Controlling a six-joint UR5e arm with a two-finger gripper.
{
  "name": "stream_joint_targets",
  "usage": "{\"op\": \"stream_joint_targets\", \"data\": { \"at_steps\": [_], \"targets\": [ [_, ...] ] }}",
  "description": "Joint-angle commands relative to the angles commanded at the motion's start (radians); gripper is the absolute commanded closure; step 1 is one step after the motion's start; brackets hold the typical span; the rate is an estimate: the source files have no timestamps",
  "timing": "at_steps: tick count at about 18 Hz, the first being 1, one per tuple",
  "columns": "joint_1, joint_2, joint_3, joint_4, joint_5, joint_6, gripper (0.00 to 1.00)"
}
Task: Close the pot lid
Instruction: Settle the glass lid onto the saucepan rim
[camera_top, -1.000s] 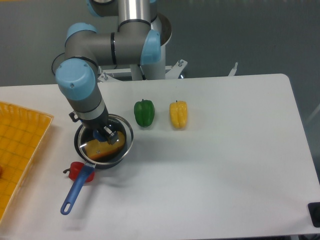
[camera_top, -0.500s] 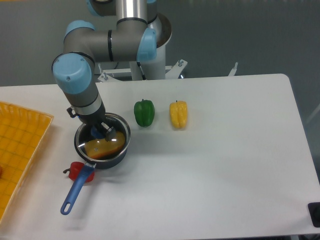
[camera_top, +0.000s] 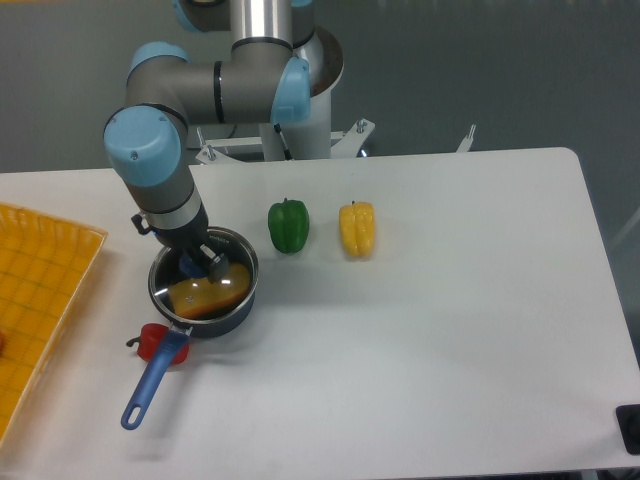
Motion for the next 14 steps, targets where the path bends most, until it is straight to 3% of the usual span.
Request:
{"op": "stream_joint_targets", "data": {
  "at_steps": [7, 11, 14],
  "targets": [
    [-0.005, 0.0, -0.002, 0.003, -0.003, -0.003, 0.43],
    [-0.012, -0.002, -0.031, 0.072, -0.003, -0.002, 0.43],
    [-0.012, -0.002, -0.032, 0.072, -0.003, 0.003, 0.43]
  ]
}}
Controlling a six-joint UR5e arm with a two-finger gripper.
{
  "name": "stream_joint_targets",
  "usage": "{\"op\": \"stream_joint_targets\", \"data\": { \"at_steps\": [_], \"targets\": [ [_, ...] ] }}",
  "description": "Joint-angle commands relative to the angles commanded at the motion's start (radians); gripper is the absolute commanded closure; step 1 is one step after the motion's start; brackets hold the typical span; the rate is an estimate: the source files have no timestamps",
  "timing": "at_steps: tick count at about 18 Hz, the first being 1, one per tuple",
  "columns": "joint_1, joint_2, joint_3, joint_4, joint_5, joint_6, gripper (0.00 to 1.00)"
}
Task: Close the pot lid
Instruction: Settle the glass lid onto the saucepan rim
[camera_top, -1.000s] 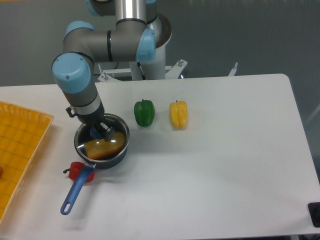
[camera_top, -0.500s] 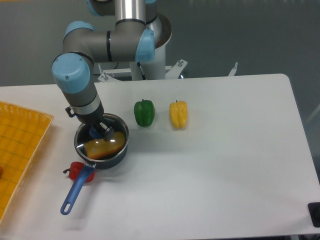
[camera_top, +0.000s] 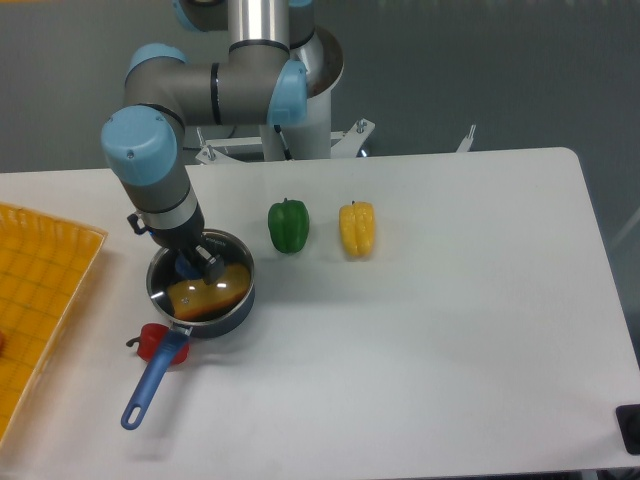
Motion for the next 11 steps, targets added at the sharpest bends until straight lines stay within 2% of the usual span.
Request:
{"op": "stream_joint_targets", "data": {
  "at_steps": [11],
  "targets": [
    [-0.011, -0.003, -0.012, -0.003, 0.008, 0.005, 0.43]
  ]
}}
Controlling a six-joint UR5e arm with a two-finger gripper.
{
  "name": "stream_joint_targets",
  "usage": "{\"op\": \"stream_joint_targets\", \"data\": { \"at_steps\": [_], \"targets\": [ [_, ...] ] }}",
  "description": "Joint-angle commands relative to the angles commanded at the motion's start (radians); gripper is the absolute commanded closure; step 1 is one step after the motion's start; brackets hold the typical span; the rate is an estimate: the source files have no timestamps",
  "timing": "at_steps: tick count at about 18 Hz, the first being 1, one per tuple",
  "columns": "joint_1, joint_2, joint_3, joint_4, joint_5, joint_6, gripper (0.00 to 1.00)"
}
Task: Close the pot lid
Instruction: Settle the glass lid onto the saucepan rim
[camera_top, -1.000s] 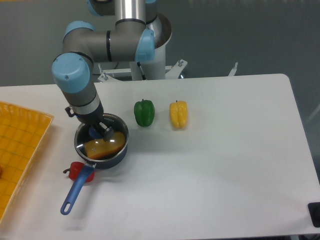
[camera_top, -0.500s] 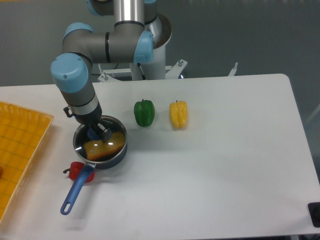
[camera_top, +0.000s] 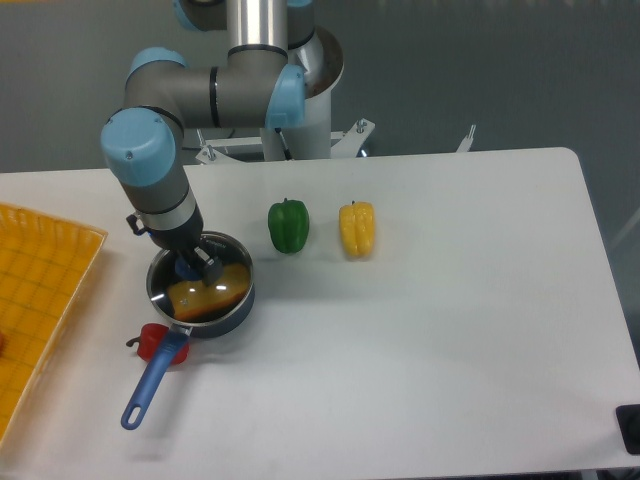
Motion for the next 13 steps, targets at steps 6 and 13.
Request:
{"op": "stream_joint_targets", "data": {
  "at_steps": [6, 13],
  "targets": [
    [-0.002, -0.002, -0.014, 0.0, 0.0, -0.003, 0.43],
    [-0.003, -0.005, -0.012, 0.0, -0.003, -0.005, 0.43]
  ]
}}
